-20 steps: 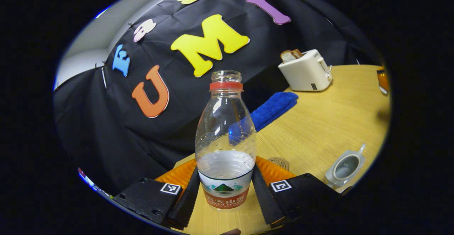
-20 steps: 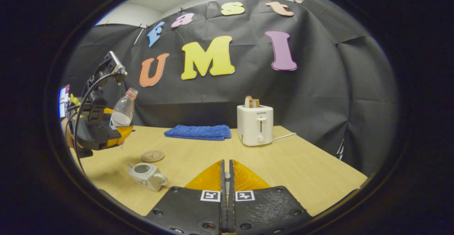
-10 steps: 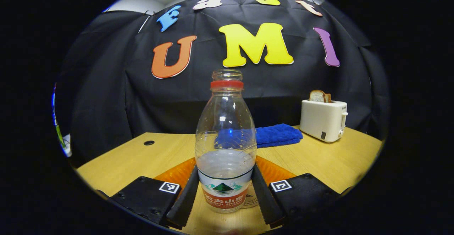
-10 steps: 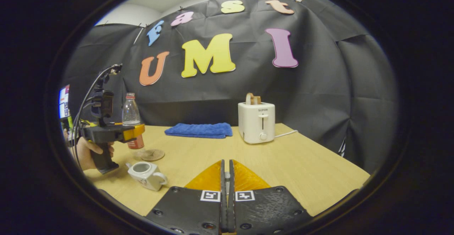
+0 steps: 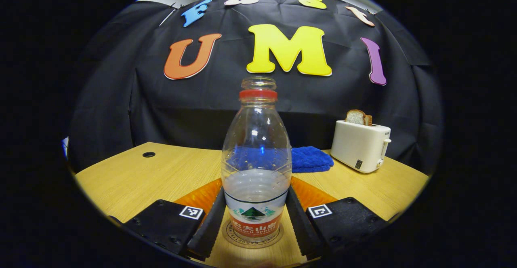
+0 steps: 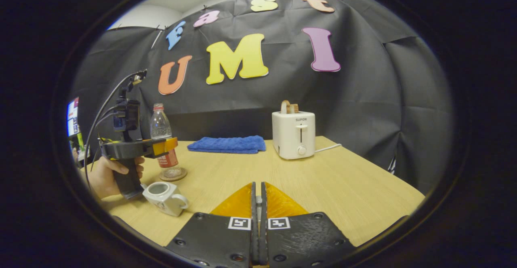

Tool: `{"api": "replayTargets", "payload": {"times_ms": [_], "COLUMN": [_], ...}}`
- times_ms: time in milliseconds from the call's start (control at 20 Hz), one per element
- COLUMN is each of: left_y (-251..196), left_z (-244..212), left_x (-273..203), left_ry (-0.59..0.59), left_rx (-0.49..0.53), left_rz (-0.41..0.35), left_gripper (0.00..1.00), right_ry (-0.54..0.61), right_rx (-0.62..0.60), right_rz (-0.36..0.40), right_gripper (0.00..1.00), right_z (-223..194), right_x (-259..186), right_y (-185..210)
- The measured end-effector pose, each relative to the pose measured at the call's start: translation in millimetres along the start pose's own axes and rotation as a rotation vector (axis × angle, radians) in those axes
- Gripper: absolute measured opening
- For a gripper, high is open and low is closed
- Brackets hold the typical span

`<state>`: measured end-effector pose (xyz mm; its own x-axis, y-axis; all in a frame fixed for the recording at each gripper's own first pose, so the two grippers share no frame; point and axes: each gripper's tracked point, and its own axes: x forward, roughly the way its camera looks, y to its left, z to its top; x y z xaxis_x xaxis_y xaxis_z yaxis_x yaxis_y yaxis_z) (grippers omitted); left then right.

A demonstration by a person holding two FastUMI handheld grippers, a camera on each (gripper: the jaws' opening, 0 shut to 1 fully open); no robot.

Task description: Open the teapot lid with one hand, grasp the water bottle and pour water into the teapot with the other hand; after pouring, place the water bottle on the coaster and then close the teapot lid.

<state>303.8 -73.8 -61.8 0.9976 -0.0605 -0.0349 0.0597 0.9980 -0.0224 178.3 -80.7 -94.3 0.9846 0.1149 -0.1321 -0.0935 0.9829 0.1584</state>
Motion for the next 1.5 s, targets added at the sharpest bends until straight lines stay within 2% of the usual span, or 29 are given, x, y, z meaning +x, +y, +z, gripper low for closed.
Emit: {"api": "replayTargets", "payload": {"times_ms": [300,700,900,1000,1150,1350,1500], "left_y": [-3,3,1,2,9,13,32], "left_z": [-7,-27,-28,-30,-17,16,23], "left_x": [-3,-12,-25,-38,-65,-112,-143], "left_ry": [0.007,0.032,0.030,0.040,0.015,-0.069,-0.046], "left_rx": [0.042,0.077,0.085,0.084,0.093,0.060,0.076], "left_rz": [-0.027,-0.037,-0.065,-0.077,-0.068,-0.086,-0.039], "left_gripper": [0.81,0.91,0.93,0.93,0.93,0.93,0.93], "right_ry": [0.010,0.009,0.004,-0.006,-0.007,-0.008,-0.009], "right_rx": [-0.002,-0.010,-0.004,-0.016,-0.014,-0.021,0.048], "right_rz": [0.006,0.007,0.041,0.043,0.089,0.097,0.146], "right_gripper": [0.00,0.00,0.00,0.01,0.01,0.00,0.00], "right_z": [-4,-2,3,9,10,15,23], "right_x": [2,1,-3,-6,-13,-16,-18], "right_y": [2,4,16,20,37,55,79]}}
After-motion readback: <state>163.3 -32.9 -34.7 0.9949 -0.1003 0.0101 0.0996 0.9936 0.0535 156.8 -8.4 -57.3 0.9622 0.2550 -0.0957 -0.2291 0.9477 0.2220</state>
